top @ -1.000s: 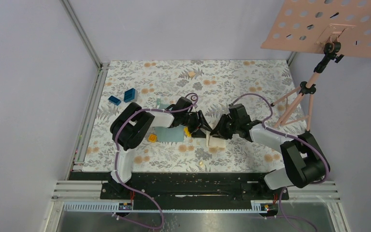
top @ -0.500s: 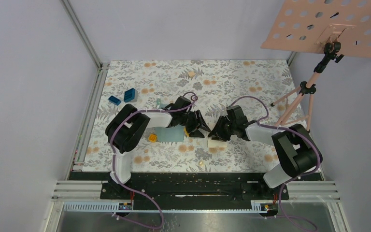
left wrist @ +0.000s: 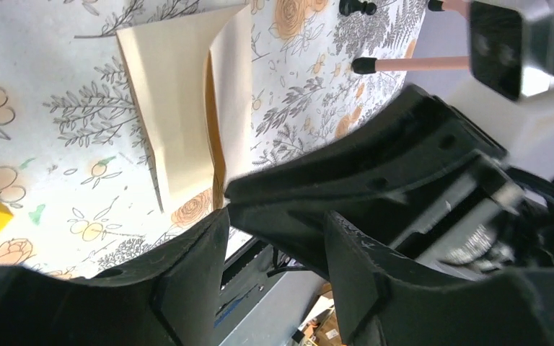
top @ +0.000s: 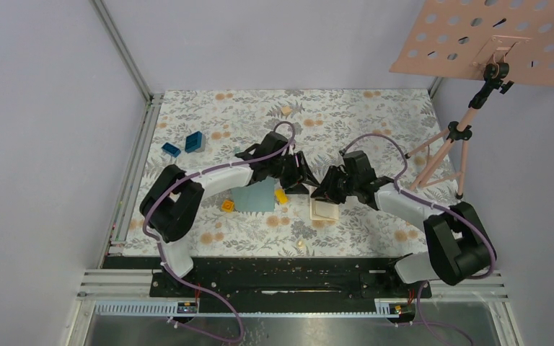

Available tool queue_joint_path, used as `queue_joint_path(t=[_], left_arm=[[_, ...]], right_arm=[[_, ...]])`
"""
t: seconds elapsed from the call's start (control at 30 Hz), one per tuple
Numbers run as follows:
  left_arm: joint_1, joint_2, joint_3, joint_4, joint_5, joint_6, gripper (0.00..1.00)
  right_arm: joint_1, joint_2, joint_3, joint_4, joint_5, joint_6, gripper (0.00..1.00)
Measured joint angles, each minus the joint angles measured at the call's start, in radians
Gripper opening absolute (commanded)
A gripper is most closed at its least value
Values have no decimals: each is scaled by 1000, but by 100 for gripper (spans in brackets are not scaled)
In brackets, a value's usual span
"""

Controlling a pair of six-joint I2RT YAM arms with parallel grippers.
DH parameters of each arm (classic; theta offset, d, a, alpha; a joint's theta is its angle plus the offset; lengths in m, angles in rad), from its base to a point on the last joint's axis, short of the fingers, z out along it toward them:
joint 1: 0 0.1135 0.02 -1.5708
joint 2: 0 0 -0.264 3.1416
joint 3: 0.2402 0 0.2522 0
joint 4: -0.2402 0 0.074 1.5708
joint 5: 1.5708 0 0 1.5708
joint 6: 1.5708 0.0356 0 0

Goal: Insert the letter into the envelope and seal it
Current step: Fold the letter at the center of the board.

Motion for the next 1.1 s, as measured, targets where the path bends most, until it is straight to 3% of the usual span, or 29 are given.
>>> queue_joint_path(t=[0.07,0.1,0.27,0.43,0.67,1.1], left_arm=[[-9,11,27,-10,-6,3,52],[-13,24,50,-24,-9,7,52],[-51,113,150,-63,6,20,52],[-75,176,157,-64,45,16,52],[-64,243,155,-68,-5,22,52],[-62,266,153,-76,-11,26,51]], right_arm=[[0,-36,17,-19,-1,-14,12],[0,-50,23,-27,2,-22,0],[-14,-71,3,-71,34,-40,0],[-27,-142,-41,-162,98,-56,0],[-68,-260,-40,-212,107,-93,0],[-95,98,168,-268,105,-177,0]])
